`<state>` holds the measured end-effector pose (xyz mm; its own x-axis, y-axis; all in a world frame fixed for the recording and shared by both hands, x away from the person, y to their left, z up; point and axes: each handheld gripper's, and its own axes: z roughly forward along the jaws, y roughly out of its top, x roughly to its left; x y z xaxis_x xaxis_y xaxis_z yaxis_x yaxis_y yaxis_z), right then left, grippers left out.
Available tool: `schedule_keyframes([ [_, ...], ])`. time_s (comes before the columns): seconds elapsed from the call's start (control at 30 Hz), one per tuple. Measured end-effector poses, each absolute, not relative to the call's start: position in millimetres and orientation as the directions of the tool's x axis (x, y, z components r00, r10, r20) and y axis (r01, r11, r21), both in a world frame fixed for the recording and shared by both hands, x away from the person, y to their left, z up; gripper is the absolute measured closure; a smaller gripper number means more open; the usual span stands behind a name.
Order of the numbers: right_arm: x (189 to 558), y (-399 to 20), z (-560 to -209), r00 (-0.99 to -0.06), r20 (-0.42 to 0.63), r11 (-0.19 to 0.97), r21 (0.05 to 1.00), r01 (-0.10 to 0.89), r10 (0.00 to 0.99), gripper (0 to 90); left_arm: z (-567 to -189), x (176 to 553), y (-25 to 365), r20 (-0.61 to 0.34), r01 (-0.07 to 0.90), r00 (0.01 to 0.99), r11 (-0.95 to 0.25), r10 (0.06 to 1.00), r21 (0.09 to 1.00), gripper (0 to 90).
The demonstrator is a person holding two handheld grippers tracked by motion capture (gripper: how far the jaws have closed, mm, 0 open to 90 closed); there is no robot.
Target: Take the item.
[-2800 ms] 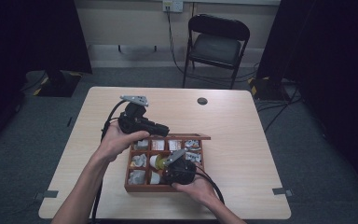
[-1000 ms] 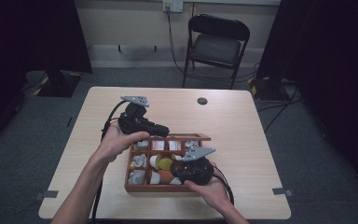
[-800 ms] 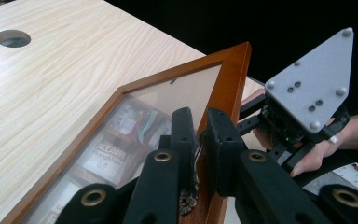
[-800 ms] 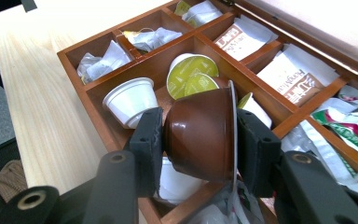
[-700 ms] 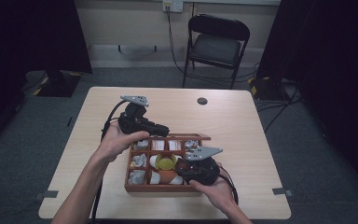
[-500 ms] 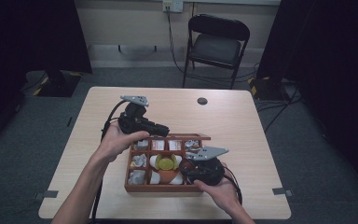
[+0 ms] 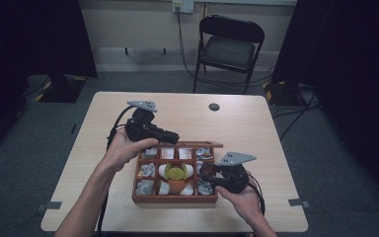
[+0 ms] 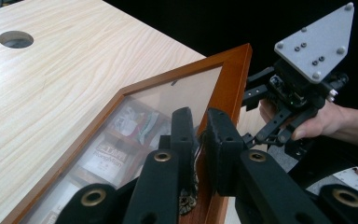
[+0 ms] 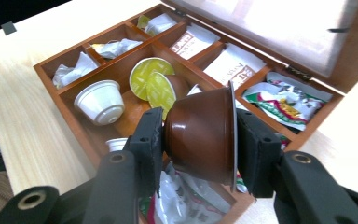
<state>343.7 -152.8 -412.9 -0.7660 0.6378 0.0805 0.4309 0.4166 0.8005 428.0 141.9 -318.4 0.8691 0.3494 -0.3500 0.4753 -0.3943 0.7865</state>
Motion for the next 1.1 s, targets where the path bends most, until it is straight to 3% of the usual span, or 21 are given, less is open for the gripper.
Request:
schedule_keyframes([
  [0.63,359,-185,-415,-0.707,0.063,0.388,0.799,0.459,0.705,55.8,-319,428,142,-0.348,0.473,0.871,-0.396,0.348,0.787,81.9],
  [1.1,399,-208,-432,-0.627,0.078,0.353,0.770,0.531,0.775,55.8,-318,428,142,-0.341,0.467,0.874,-0.402,0.346,0.788,82.0],
])
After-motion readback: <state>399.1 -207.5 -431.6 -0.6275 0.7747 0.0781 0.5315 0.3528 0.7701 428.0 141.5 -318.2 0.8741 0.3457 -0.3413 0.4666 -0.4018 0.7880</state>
